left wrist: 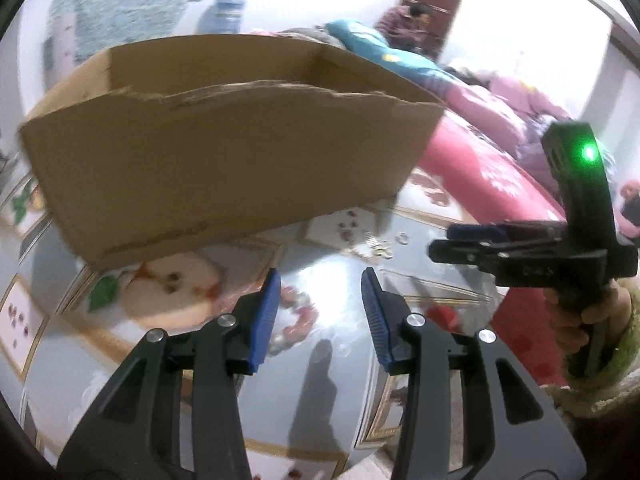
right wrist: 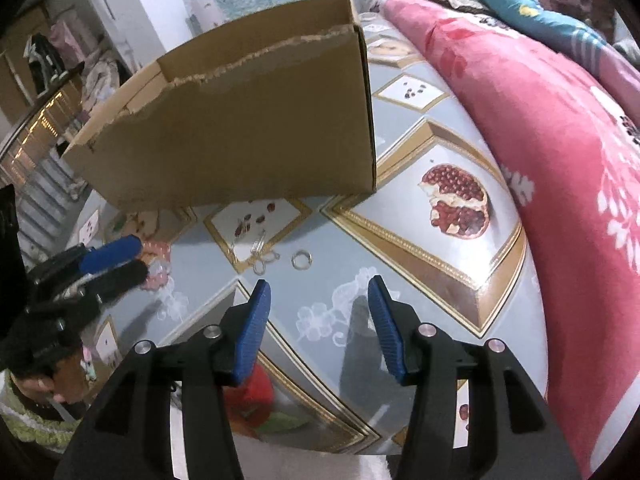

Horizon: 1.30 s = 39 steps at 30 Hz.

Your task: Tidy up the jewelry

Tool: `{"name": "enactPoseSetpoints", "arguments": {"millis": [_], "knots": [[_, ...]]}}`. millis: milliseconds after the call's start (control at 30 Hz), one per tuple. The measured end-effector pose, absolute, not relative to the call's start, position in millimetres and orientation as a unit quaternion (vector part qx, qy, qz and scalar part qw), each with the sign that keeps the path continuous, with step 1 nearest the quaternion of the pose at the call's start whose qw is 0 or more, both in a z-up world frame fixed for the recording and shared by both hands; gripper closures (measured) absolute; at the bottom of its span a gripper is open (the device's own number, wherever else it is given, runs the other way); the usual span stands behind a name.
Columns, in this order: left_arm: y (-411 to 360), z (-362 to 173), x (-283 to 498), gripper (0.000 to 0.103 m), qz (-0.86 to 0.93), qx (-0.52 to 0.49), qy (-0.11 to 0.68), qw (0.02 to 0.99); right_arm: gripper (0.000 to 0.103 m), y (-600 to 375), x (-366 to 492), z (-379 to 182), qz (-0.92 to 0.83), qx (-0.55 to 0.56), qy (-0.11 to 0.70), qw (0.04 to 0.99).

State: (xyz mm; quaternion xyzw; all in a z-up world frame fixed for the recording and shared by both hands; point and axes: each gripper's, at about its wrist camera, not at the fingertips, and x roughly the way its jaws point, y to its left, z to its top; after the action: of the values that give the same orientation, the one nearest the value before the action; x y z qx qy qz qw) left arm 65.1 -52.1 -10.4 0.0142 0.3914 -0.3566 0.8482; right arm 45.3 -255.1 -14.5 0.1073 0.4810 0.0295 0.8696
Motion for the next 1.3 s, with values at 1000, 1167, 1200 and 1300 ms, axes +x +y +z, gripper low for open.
{"name": "enactPoseSetpoints", "arguments": {"millis": [1000, 1167, 1200, 1300], "knots": [[-61, -14, 56, 0.074, -0.424, 0.029, 0.393, 0.816, 0.082, -222, 71, -26, -0.035, 0.081, 0.473, 0.877], [-62, -13, 53, 0.074, -0.422, 0.032, 0.393, 0.816, 0.082, -216, 71, -28, -0.042, 0.066, 0.468, 0.880], [-62, -13, 53, 0.074, -0.422, 0.031, 0.394, 0.816, 0.084, -214, 71, -27, -0.043, 0.062, 0.467, 0.881], [-62, -14, 54, 0.074, -0.419, 0.030, 0.396, 0.817, 0.091, -211, 70, -27, -0.039, 0.062, 0.468, 0.881]]}}
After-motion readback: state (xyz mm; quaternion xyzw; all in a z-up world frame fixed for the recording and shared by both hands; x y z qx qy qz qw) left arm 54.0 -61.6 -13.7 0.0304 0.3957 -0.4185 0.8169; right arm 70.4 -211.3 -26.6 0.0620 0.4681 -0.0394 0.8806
